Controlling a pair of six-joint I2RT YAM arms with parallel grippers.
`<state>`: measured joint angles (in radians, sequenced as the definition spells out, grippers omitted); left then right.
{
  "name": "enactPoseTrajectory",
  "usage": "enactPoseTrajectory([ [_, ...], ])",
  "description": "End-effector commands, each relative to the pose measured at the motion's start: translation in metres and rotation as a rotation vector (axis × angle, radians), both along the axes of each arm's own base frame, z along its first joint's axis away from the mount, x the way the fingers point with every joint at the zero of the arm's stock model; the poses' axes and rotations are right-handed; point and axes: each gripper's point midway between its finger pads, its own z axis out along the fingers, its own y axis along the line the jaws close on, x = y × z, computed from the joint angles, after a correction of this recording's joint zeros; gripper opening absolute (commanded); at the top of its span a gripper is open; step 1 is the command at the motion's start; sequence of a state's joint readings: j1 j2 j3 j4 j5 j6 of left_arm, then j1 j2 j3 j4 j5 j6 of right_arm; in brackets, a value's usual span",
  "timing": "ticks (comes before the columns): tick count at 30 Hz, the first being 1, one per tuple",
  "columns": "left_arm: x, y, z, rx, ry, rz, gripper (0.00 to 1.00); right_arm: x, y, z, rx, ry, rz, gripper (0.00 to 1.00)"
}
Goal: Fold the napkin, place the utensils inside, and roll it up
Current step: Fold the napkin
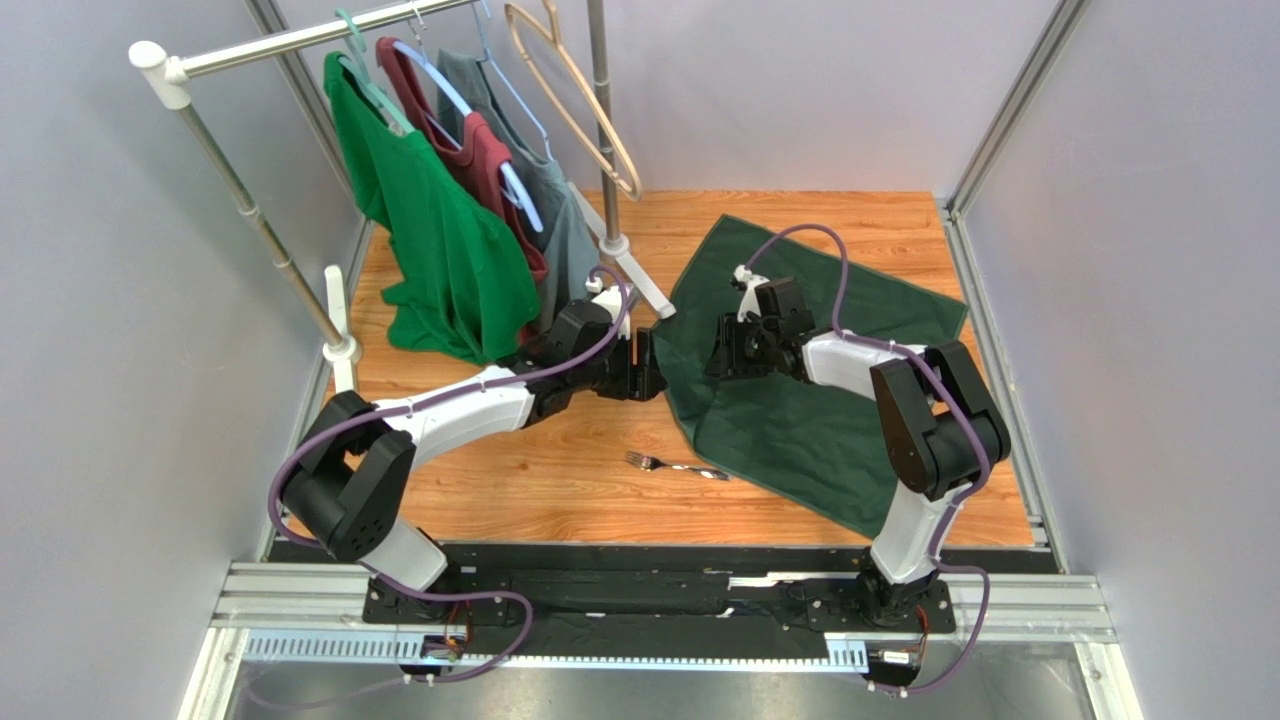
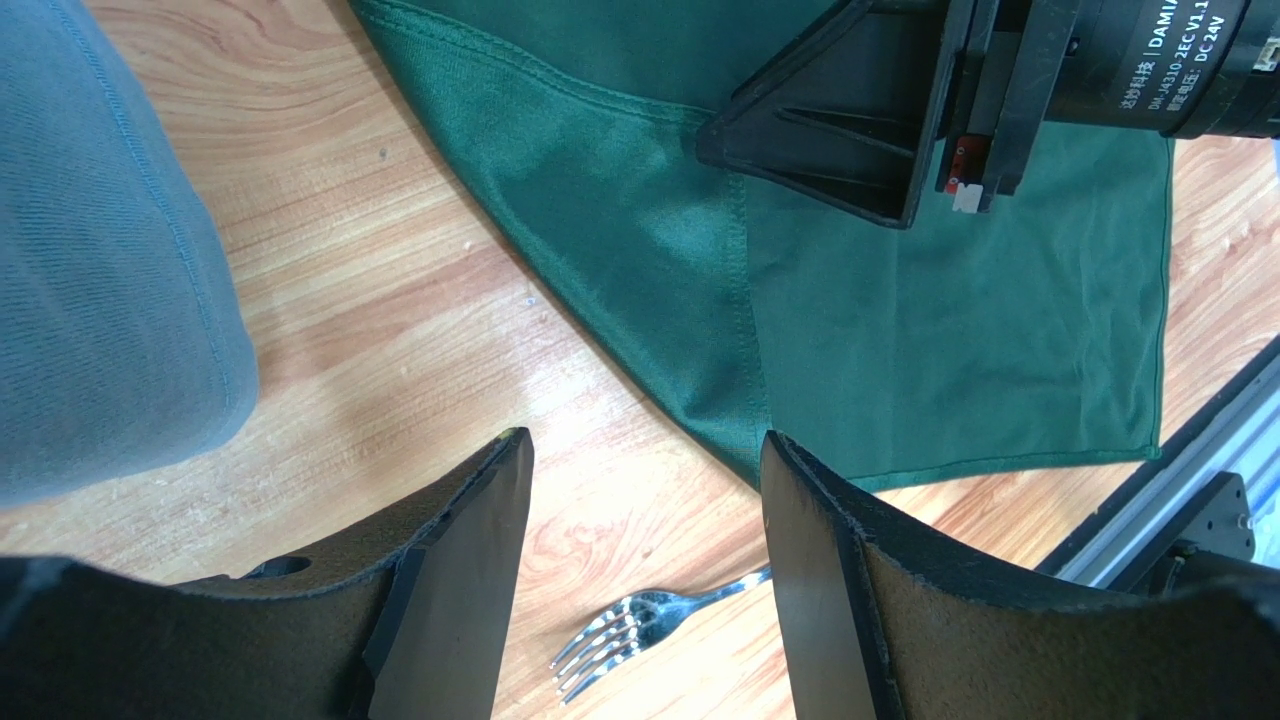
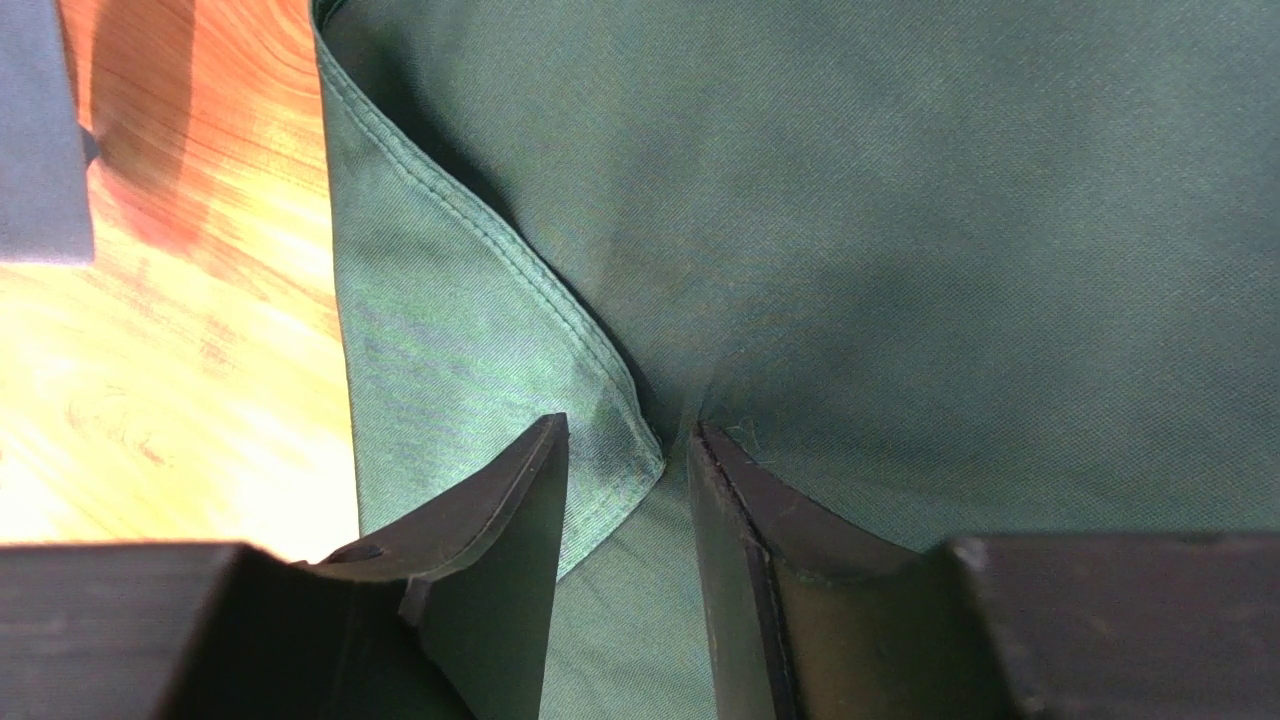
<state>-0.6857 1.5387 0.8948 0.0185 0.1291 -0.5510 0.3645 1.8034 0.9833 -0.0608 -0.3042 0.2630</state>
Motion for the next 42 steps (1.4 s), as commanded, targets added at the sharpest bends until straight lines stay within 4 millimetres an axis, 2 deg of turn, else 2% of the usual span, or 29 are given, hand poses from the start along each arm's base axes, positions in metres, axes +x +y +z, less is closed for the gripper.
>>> enactPoseTrajectory([
  [1,0.002,0.002,0.013,-0.016,-0.039,-0.005,0.66,0.007,0.001,0.011,-0.029,-0.045,0.005,0.40],
  [18,0.001,0.001,0.007,-0.020,-0.022,-0.002,0.65,0.005,0.006,0.017,-0.024,-0.075,0.020,0.38],
  [23,-0.001,-0.002,0.005,-0.029,-0.011,-0.010,0.65,0.005,0.009,0.017,-0.024,-0.080,0.029,0.29],
  [27,0.000,-0.002,0.005,-0.029,-0.011,-0.010,0.65,0.005,0.010,0.018,-0.030,-0.081,0.031,0.26],
  [29,0.000,-0.002,0.005,-0.029,-0.011,-0.009,0.65,0.005,0.009,0.017,-0.038,-0.082,0.027,0.19],
  [31,0.000,-0.001,0.004,-0.027,-0.008,-0.009,0.65,0.006,0.008,0.016,-0.047,-0.077,0.022,0.09],
  [33,0.000,-0.001,0.005,-0.028,-0.010,-0.009,0.65,0.008,0.008,0.017,-0.048,-0.076,0.017,0.07],
  [35,0.000,-0.001,0.008,-0.030,-0.014,-0.010,0.65,0.008,0.007,0.019,-0.050,-0.081,0.011,0.00],
  [39,-0.001,0.003,0.011,-0.018,-0.020,-0.008,0.64,0.012,-0.001,0.026,-0.093,-0.102,-0.003,0.00],
  [41,0.000,0.003,0.019,-0.020,-0.040,-0.012,0.64,0.014,-0.011,0.031,-0.147,-0.106,-0.036,0.00],
  [42,-0.003,0.007,0.017,-0.002,-0.024,-0.013,0.64,0.014,-0.015,0.032,-0.163,-0.108,-0.039,0.00],
])
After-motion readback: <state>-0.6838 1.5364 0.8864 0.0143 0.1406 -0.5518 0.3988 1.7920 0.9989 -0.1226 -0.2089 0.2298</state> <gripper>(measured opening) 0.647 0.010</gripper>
